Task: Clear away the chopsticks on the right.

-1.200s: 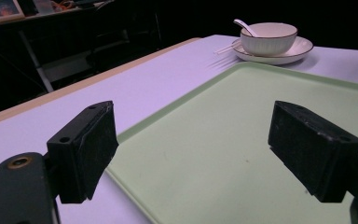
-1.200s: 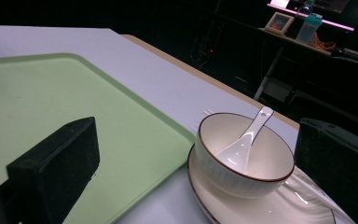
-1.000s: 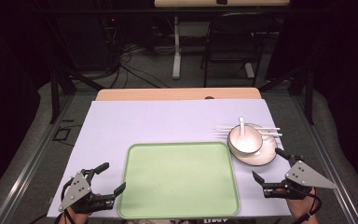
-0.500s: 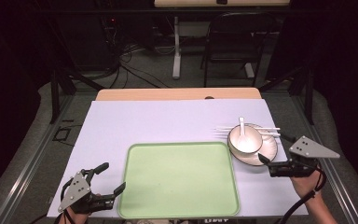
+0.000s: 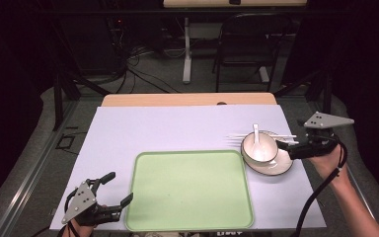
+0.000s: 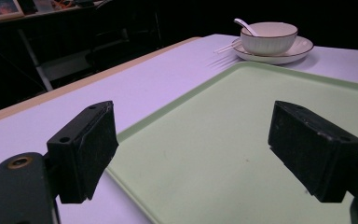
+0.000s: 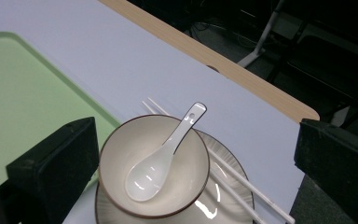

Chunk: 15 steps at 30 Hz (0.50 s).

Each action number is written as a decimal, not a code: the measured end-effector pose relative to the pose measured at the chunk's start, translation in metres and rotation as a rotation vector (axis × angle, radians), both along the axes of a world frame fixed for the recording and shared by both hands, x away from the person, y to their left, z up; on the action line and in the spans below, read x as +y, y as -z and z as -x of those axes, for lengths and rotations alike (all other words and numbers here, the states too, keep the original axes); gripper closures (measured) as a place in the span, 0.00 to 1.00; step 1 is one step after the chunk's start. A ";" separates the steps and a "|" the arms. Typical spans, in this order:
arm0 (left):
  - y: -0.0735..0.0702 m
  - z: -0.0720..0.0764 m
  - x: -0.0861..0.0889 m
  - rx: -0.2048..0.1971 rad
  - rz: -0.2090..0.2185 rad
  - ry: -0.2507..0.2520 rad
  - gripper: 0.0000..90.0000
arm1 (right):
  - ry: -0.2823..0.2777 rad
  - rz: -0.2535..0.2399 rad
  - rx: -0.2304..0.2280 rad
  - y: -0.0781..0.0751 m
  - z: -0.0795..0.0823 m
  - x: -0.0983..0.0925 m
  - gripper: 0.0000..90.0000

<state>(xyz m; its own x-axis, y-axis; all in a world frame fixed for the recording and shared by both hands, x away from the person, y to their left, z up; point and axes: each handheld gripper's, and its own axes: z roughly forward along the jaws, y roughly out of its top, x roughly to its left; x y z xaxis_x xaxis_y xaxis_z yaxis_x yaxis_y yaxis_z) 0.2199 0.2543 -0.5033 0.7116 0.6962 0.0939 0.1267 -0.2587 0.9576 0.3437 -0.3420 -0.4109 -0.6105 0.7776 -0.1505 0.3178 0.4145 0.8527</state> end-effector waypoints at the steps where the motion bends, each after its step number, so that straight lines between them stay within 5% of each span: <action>1: 0.000 0.000 0.000 0.000 0.000 0.000 0.17 | 0.002 0.001 0.011 0.000 -0.005 -0.001 0.00; 8: 0.000 0.000 0.000 0.001 0.000 0.001 0.17 | 0.004 0.072 0.114 0.003 -0.041 -0.001 0.00; 15: 0.000 0.000 0.000 0.001 0.000 0.001 0.17 | 0.033 0.089 0.177 0.009 -0.070 -0.007 0.04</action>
<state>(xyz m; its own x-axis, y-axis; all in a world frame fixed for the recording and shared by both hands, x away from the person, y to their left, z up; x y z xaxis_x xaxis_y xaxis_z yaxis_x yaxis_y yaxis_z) 0.2200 0.2543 -0.5034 0.7124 0.6956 0.0930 0.1277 -0.2588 0.9574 0.4142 -0.3489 -0.4201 -0.6078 0.7861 -0.1122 0.4743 0.4727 0.7427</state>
